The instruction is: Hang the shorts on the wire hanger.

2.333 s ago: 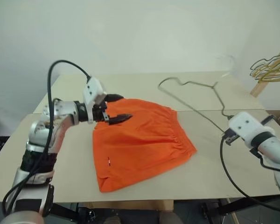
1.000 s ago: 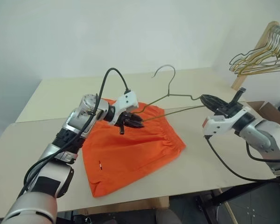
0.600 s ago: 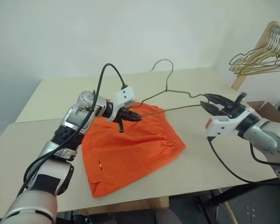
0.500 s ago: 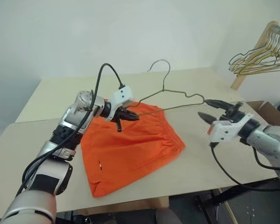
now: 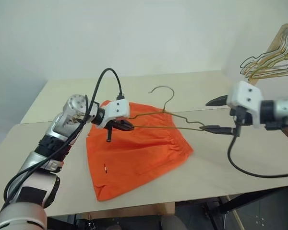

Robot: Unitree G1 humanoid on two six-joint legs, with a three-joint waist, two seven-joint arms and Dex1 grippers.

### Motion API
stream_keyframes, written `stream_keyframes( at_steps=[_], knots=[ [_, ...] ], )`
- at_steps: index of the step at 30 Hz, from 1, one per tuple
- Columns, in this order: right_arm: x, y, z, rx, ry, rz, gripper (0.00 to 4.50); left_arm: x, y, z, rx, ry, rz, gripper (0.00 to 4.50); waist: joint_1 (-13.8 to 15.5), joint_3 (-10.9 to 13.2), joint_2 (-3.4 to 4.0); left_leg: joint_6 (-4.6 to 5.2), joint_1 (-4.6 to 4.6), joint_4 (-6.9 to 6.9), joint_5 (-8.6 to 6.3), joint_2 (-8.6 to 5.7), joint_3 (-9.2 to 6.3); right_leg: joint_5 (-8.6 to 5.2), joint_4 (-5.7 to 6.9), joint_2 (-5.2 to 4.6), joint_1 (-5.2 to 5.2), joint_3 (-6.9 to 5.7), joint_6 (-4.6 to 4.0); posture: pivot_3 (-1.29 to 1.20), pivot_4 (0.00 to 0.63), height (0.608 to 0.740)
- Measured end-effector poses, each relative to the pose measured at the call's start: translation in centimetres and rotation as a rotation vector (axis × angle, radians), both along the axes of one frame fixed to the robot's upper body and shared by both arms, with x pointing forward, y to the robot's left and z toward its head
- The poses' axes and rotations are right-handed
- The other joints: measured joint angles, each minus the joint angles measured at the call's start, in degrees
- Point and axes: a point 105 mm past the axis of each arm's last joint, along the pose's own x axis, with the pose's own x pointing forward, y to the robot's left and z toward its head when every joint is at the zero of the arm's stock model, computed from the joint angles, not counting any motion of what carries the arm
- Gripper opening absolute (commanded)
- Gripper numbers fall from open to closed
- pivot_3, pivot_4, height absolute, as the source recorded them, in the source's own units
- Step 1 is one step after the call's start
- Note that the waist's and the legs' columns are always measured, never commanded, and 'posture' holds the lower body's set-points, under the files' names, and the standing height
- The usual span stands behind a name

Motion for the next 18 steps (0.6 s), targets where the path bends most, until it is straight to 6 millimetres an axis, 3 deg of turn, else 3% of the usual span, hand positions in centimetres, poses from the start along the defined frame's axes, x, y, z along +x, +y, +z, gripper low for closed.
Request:
stream_keyframes(
  at_steps=[5, 8, 18],
  knots=[
    [1.0, 0.4, -3.0, -0.069, 0.128, -0.004, 4.47, -0.3, -0.1, -0.2, -0.008, 0.015, 0.002, 0.00, 0.75, 0.00, 0.00, 0.00, -0.27, 0.08, 0.00, -0.02, -0.01, 0.00, 0.19, -0.02, -0.32, -0.05, 0.00, -0.13, 0.000, 0.740],
    [1.5, 0.9, -3.6, -0.095, 0.145, 0.000, 3.88, -0.4, -0.2, -0.2, -0.008, 0.017, 0.002, 0.00, 0.73, 0.00, 0.00, 0.00, -0.30, 0.09, 0.00, -0.03, -0.08, 0.00, 0.26, -0.03, -0.41, -0.04, 0.00, -0.11, 0.000, 0.740],
    [1.7, 0.9, -4.4, -0.133, 0.176, 0.005, 0.35, -0.5, -0.2, 0.2, -0.014, 0.005, -0.005, 0.00, 0.90, 0.00, 0.00, 0.00, -0.29, 0.10, 0.00, -0.04, -0.14, 0.00, 0.27, -0.03, -0.41, -0.04, 0.00, -0.12, 0.000, 0.740]
  ],
)
